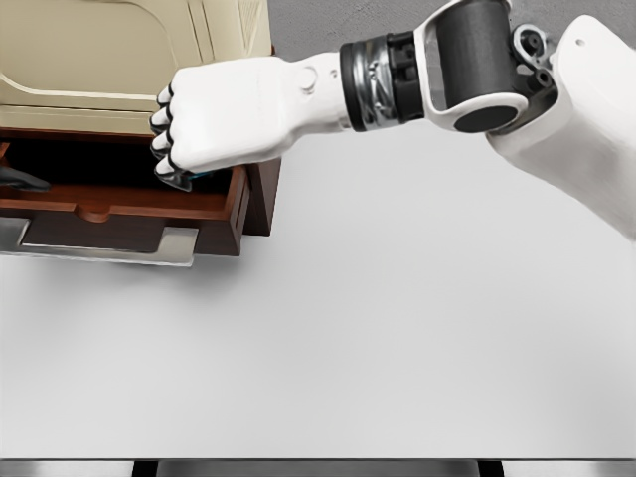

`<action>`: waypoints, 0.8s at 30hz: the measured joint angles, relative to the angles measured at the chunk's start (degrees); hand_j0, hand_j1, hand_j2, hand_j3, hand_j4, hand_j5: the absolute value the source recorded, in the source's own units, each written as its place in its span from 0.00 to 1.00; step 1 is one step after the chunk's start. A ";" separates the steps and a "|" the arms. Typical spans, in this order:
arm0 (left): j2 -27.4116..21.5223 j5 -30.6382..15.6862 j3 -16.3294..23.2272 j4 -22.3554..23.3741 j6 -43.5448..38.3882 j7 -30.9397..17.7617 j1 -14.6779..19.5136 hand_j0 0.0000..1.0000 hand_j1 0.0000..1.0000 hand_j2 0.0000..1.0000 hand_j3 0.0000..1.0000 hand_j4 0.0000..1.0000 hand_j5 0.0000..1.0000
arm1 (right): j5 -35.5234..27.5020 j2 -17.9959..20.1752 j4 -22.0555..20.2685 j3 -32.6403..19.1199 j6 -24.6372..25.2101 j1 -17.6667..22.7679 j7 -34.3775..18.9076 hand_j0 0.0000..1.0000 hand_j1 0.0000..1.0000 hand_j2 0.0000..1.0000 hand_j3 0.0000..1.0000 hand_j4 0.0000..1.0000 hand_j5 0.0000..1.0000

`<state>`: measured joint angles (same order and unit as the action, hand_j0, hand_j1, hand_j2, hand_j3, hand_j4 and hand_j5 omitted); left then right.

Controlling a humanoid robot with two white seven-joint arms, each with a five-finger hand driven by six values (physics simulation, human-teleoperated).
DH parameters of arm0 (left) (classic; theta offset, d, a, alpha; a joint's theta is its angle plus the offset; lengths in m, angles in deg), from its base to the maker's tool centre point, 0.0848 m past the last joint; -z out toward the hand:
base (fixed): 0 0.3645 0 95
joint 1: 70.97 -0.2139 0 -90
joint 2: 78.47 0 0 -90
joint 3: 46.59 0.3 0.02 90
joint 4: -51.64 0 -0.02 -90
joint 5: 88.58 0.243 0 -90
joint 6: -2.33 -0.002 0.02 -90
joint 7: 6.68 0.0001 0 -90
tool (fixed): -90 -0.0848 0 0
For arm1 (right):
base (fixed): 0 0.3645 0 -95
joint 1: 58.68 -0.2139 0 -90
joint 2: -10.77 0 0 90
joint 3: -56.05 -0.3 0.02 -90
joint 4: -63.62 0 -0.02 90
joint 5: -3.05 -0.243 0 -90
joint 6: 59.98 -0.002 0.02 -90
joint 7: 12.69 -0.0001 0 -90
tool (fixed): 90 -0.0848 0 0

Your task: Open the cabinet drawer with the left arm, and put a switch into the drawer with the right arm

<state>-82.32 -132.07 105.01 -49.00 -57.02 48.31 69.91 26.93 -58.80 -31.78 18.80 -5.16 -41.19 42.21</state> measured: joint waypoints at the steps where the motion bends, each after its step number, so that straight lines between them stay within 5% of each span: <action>1: 0.00 0.07 0.12 0.00 0.09 0.00 0.01 0.94 0.94 0.94 0.94 0.94 0.94 | -0.09 -1.09 1.05 0.12 0.03 -0.53 0.03 0.45 0.45 0.45 0.45 0.45 0.45; 11: 0.00 1.00 0.68 0.00 0.62 0.00 0.01 0.94 0.94 0.94 0.94 0.94 0.94 | 0.55 -11.05 16.34 3.51 0.00 -4.49 0.03 0.44 0.44 0.44 0.44 0.44 0.44; 24: 0.00 1.58 1.20 0.11 0.85 0.00 0.02 0.94 0.94 0.94 0.94 0.94 0.94 | 1.53 -15.37 25.84 6.05 0.03 -5.98 0.06 0.45 0.45 0.45 0.45 0.45 0.45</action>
<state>-82.33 -130.49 106.21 -48.88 -56.17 48.31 69.93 28.46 -74.17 -5.94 24.85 -5.13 -47.17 42.27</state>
